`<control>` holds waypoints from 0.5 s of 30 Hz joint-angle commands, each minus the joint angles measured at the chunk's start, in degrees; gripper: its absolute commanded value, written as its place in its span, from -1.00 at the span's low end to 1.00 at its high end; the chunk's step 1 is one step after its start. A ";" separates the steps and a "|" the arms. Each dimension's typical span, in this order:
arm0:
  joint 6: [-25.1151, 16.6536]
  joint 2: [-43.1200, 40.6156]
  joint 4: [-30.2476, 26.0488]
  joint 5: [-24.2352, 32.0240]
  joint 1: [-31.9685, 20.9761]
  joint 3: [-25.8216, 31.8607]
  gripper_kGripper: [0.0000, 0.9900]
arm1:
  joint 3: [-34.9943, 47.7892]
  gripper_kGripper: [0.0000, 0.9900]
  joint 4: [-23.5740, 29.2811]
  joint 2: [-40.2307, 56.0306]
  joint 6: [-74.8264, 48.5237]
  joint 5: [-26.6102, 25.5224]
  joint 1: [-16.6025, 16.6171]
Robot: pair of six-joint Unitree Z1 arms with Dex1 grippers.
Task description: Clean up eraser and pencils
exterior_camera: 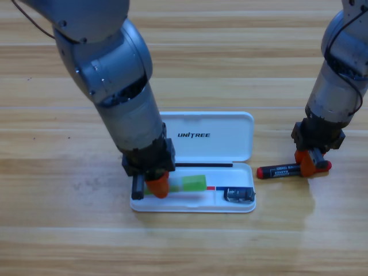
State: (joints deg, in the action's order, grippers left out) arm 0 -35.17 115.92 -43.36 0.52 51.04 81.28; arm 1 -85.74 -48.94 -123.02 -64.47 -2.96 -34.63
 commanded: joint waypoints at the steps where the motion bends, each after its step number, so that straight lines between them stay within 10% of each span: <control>1: 0.54 3.09 0.38 -0.35 1.60 0.20 -1.00 | 0.22 -1.00 -1.16 -3.54 -0.04 -1.35 1.32; 15: 1.42 3.79 0.38 -0.88 2.04 0.99 -1.00 | -1.62 -1.00 -5.47 2.44 4.79 -1.88 1.32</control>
State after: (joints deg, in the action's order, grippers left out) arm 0 -34.47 116.99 -43.36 0.22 51.90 82.27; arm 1 -86.65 -52.04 -122.52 -60.52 -3.98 -34.63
